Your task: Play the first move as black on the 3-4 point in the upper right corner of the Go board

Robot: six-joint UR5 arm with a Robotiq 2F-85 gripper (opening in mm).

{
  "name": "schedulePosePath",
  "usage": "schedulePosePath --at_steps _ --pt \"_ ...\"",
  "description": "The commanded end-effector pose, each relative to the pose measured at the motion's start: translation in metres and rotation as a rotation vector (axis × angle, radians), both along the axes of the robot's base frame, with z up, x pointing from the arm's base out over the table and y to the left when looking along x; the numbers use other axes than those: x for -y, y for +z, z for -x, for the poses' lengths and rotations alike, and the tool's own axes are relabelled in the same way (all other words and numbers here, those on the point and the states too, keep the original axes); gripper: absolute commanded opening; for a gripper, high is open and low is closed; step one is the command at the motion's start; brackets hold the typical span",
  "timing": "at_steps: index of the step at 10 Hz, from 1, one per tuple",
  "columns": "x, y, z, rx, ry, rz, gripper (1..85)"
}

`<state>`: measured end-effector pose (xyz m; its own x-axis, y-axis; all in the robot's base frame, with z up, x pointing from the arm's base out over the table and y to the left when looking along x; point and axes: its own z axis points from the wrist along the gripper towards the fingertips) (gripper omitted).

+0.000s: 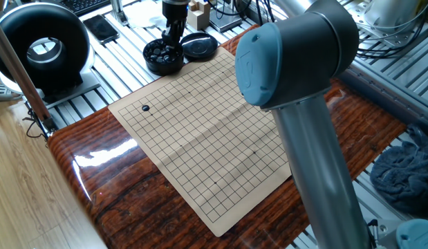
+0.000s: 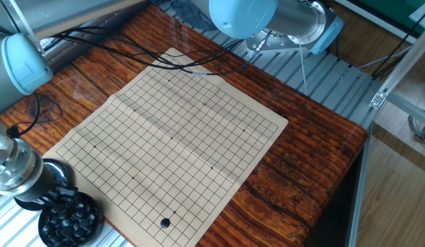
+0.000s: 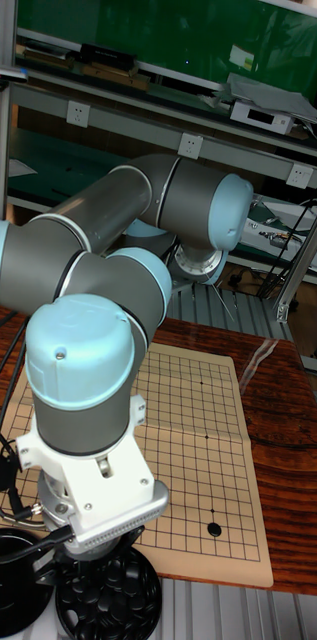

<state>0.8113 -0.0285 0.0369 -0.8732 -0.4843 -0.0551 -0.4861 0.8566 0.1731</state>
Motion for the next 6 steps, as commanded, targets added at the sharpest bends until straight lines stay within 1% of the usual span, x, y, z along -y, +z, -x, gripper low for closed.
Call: schedulePosePath --at_steps 1,6 --pt "-0.0021 0.0007 0.0 -0.001 -0.003 -0.014 21.7" --pt "0.0015 0.0 -0.0032 0.01 -0.02 -0.003 21.7"
